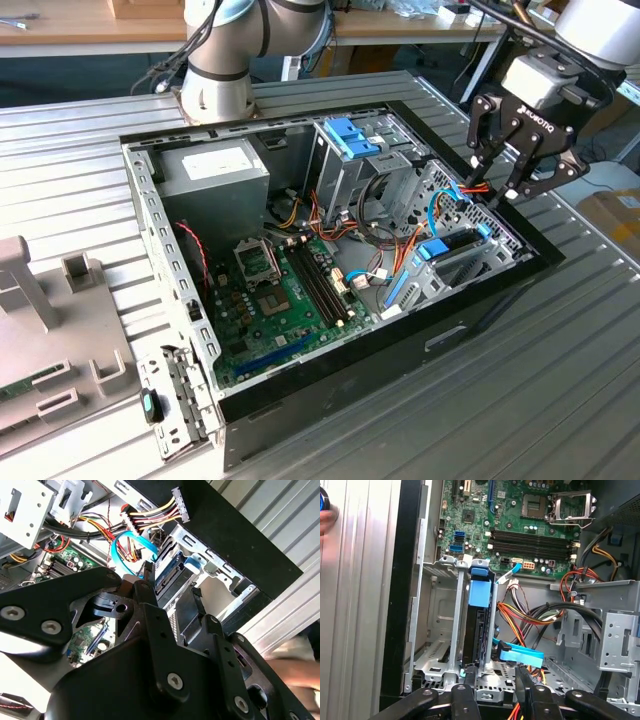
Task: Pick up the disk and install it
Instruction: 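Insert the first disk wire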
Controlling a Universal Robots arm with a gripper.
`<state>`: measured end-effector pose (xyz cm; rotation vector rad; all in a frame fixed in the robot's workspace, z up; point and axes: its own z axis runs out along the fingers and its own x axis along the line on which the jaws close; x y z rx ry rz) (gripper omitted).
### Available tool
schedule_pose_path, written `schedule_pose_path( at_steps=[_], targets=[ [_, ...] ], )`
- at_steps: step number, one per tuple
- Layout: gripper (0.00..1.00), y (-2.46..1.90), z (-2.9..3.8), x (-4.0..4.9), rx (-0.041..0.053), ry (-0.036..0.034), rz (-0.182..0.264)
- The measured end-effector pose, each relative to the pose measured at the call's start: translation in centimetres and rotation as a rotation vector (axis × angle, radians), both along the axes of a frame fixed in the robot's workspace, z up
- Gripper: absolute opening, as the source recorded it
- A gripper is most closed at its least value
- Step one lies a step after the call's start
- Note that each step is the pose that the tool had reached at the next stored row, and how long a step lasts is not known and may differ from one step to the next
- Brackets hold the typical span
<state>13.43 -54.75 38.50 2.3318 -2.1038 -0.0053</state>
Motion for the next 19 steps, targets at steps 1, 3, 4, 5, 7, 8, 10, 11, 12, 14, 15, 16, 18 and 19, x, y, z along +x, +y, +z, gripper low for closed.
schedule_pose_path(
  at_steps=[1,3,4,5,7,8,10,11,12,14,15,16,18,19],
  targets=[
    [0.44,0.0,0.0,0.0,0.0,0.0,0.001],
    [0.44,0.0,0.0,0.0,0.0,0.0,0.001],
    [0.44,0.0,0.0,0.0,0.0001,0.0,0.001],
    [0.44,0.0,0.0,0.0,0.0,0.0,0.001],
    [0.44,0.0,0.0,0.0,0.0,0.0,0.001],
    [0.44,0.0,0.0,0.0,0.0,0.0,0.001],
    [0.44,0.0,0.0,0.0,0.0,0.0,0.001],
    [0.44,0.0,0.0,0.07,-0.0001,0.0001,0.002],
    [0.44,0.02,0.0,0.13,0.0,0.0,0.004],
    [0.44,0.06,-0.01,0.3,0.0,0.0,0.015],
    [0.44,0.11,-0.02,0.45,0.0001,0.0001,0.023],
    [0.44,0.18,-0.02,0.67,-0.0001,0.0001,0.031],
    [0.44,0.22,-0.02,1.0,-0.0001,0.0001,0.041],
    [0.44,0.23,-0.02,1.04,-0.0001,0.0001,0.043]
  ],
)
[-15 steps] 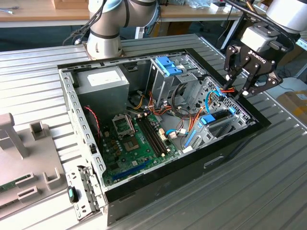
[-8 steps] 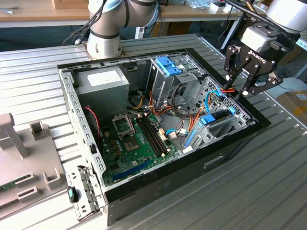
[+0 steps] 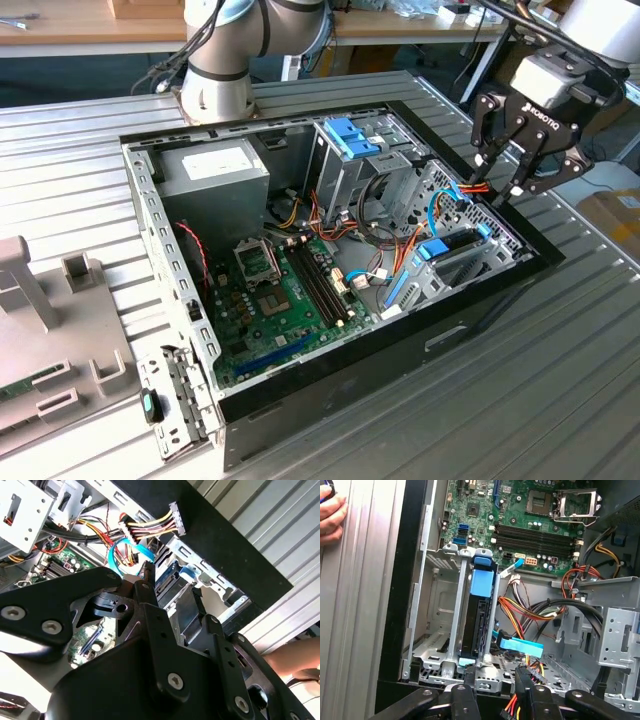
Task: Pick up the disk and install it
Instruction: 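Insert the first disk wire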
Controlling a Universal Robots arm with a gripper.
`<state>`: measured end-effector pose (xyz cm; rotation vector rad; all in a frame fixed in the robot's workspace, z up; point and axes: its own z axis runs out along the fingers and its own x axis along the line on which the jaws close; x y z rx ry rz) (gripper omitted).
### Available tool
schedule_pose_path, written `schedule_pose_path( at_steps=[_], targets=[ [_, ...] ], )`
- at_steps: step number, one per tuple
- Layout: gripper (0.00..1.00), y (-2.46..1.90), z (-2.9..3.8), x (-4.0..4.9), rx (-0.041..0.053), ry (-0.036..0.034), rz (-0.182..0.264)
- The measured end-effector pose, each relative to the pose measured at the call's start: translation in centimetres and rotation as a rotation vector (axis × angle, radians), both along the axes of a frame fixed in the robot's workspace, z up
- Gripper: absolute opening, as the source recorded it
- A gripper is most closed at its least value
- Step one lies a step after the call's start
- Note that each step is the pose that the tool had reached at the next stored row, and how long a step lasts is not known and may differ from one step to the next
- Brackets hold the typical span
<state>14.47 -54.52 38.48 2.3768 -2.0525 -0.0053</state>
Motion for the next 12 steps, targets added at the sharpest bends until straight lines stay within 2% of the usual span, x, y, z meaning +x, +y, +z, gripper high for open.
schedule_pose_path(
  at_steps=[3,9,11,12],
  targets=[
    [0.44,-0.02,-0.01,0.13,0.0001,0.0,0.005],
    [0.44,-0.01,-0.15,0.63,0.0001,0.0,0.105],
    [0.44,-0.01,-0.18,1.05,-0.0002,0.0001,0.125],
    [0.44,-0.01,-0.24,1.65,0.0,0.0,0.131]
  ],
)
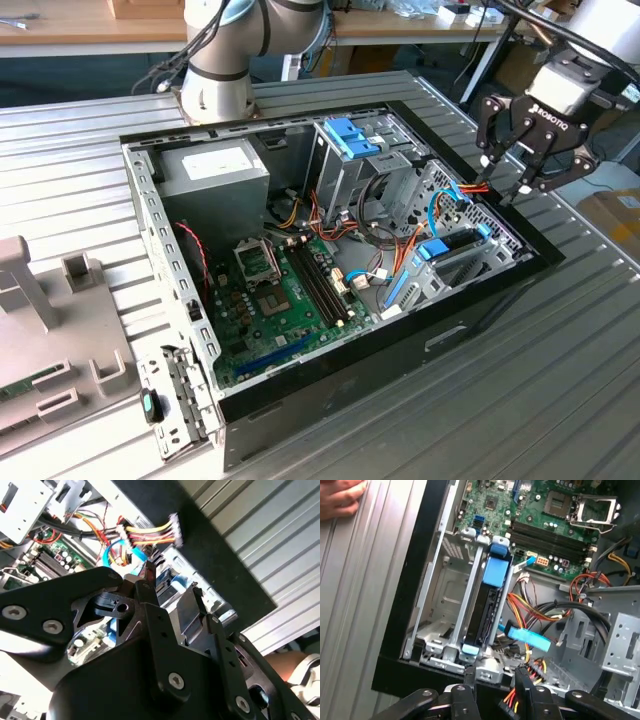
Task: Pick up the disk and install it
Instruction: 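Insert the first disk wire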
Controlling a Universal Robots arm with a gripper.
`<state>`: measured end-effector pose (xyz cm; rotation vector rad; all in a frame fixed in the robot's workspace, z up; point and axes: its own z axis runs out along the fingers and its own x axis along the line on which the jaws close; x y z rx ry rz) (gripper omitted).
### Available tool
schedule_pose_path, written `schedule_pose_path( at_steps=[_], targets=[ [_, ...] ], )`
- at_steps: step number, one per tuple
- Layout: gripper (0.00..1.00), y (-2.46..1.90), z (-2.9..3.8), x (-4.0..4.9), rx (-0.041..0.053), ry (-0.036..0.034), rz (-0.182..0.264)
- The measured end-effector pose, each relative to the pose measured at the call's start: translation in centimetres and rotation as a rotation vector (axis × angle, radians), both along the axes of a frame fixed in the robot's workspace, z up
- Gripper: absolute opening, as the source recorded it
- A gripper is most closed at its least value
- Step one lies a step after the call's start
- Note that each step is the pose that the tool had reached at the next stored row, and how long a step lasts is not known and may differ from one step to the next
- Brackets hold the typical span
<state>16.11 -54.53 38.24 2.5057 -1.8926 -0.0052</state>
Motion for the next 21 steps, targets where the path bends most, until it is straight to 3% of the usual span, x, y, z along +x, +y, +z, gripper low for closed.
schedule_pose_path(
  at_steps=[2,6,8,12,16,17,19,21],
  targets=[
    [0.44,0.0,-0.09,0.43,0.0001,-0.0001,0.013],
    [0.44,0.0,-0.55,0.65,-0.0007,0.0,0.111],
    [0.44,0.01,-0.72,1.35,-0.0007,0.0,0.126],
    [0.44,0.01,-1.0,1.43,-0.0077,0.0017,0.127],
    [0.44,0.02,-1.15,1.44,-0.0099,0.0015,0.231],
    [0.44,0.11,-1.19,1.43,-0.0126,0.0016,0.261],
    [0.44,0.18,-1.2,1.41,-0.0247,0.0031,0.271],
    [0.44,0.24,-1.33,1.42,-0.0248,0.0031,0.285]
  ],
)
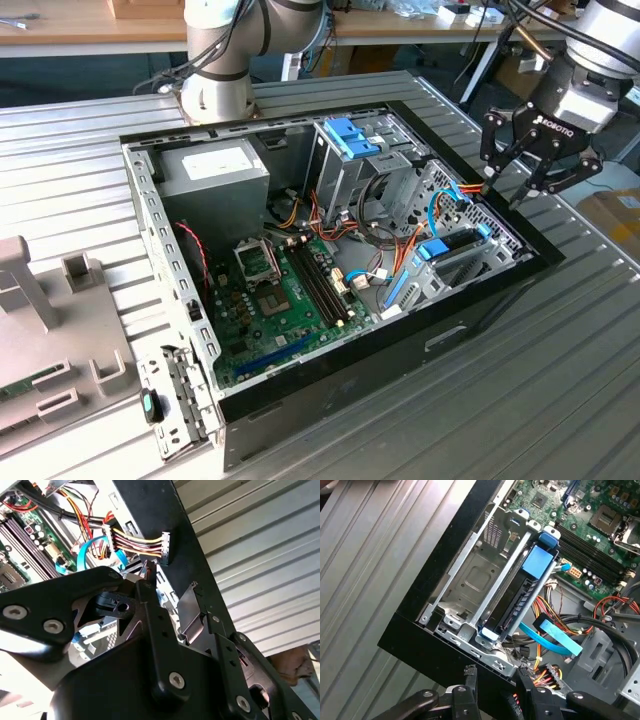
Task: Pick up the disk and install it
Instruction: 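Insert the first disk wire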
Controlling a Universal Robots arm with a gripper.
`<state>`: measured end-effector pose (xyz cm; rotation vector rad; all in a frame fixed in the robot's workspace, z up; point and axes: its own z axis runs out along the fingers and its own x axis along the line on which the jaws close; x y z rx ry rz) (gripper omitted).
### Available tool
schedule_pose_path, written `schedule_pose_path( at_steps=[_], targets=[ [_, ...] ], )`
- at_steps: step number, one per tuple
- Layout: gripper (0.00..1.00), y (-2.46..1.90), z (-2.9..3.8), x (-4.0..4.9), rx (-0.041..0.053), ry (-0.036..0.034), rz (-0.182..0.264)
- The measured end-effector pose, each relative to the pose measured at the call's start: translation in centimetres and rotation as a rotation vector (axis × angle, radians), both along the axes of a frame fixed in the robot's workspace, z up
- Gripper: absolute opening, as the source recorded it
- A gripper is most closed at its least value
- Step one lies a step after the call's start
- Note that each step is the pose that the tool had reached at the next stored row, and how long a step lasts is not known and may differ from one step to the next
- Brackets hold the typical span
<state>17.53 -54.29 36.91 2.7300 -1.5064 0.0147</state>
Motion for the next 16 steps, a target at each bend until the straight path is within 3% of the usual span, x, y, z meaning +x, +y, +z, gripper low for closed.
schedule_pose_path(
  at_steps=[1,2,7,10,13,16],
  targets=[
    [0.44,0.07,-0.02,0.0,0.0,0.0,0.052],
    [0.44,0.07,-0.03,0.01,0.0,0.0,0.074],
    [0.44,0.2,-0.03,0.0,0.0003,-0.0001,0.091],
    [0.44,0.21,-0.04,0.01,0.0154,-0.0007,0.092],
    [0.44,0.22,-0.17,0.0,0.047,-0.0021,0.092],
    [0.44,0.31,-0.38,0.06,0.047,-0.0015,0.123]
  ],
)
